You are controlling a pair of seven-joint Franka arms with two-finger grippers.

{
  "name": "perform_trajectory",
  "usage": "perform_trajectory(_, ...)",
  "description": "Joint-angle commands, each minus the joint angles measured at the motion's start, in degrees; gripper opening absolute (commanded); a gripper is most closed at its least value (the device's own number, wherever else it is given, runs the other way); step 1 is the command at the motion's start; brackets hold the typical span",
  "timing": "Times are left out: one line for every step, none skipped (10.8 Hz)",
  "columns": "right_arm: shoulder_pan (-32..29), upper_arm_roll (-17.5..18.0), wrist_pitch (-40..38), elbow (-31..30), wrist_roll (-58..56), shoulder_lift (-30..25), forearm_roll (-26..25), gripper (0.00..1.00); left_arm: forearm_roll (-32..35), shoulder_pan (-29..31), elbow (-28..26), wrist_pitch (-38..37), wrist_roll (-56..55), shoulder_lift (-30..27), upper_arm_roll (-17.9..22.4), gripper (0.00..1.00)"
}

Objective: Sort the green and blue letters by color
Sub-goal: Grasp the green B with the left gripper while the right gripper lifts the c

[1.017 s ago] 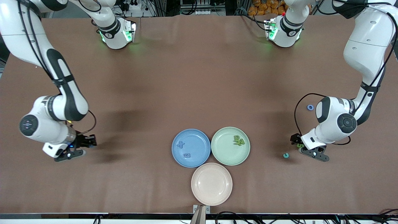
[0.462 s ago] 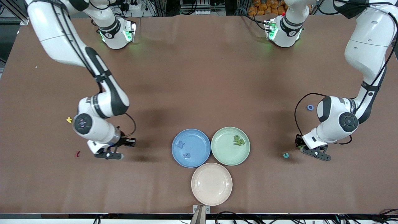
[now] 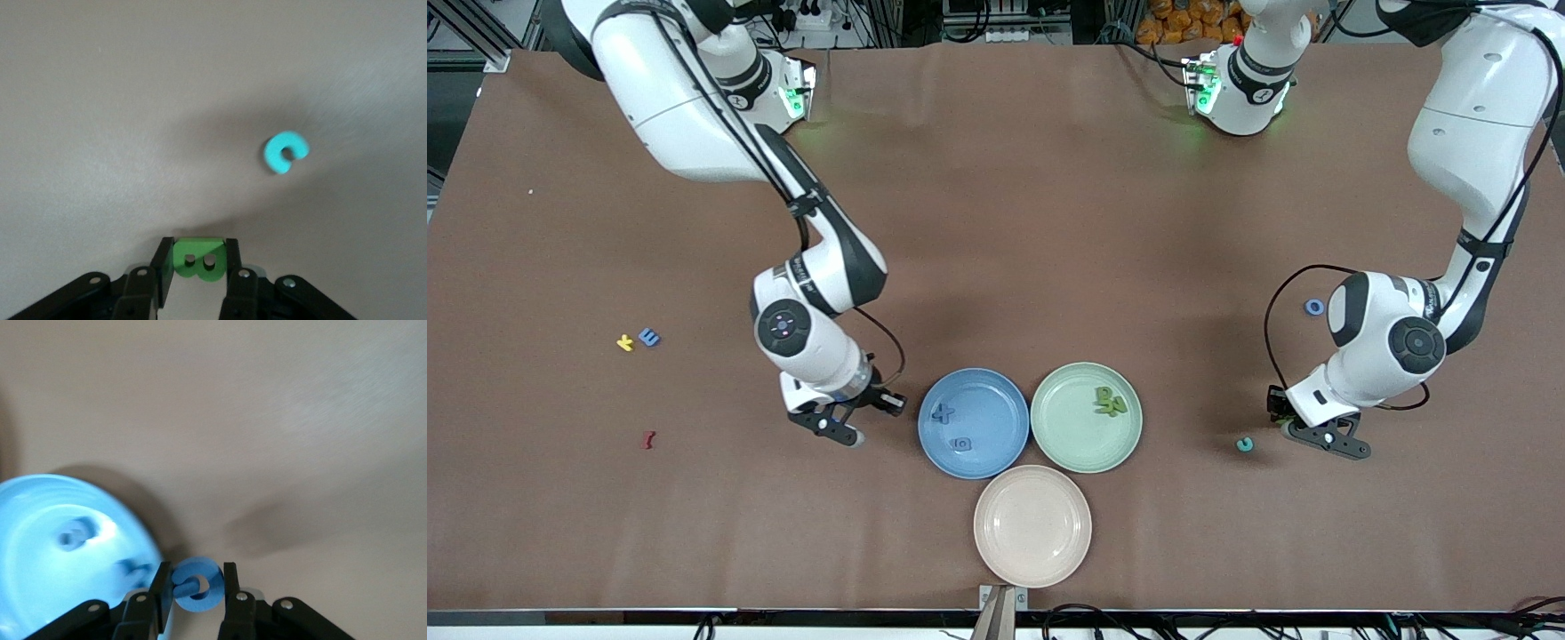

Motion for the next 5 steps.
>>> perform_trajectory(3.1,0.3,0.4,10.3,11.9,5.8,1.4,0.00,-4.1,-7.3,-1.3,-4.1,-7.7,-6.2,3.1,0.00)
perform_trajectory(4.0,0.4,1.9,12.2,13.4,6.8,4.7,0.00,-7.2,-10.5,-1.0,-4.4,-10.0,-6.7,4.9,0.00)
perform_trajectory(4.7,0.3,4.3,12.4,13.6,7.2,7.3,0.00,-8.6,-13.7,-0.5,-4.5,-13.5,-6.8,6.2,0.00)
perform_trajectory(4.7,0.2,5.7,12.2,13.7,7.4,8.0,0.56,-9.2,-17.3,-0.3,-4.5,-18.0,-6.9,8.1,0.00)
perform_trajectory(4.7,0.1,5.7,11.9,13.2,7.5,7.5,1.00,-9.5,-22.0,0.8,-4.6,-23.8,-6.4,10.5,0.00)
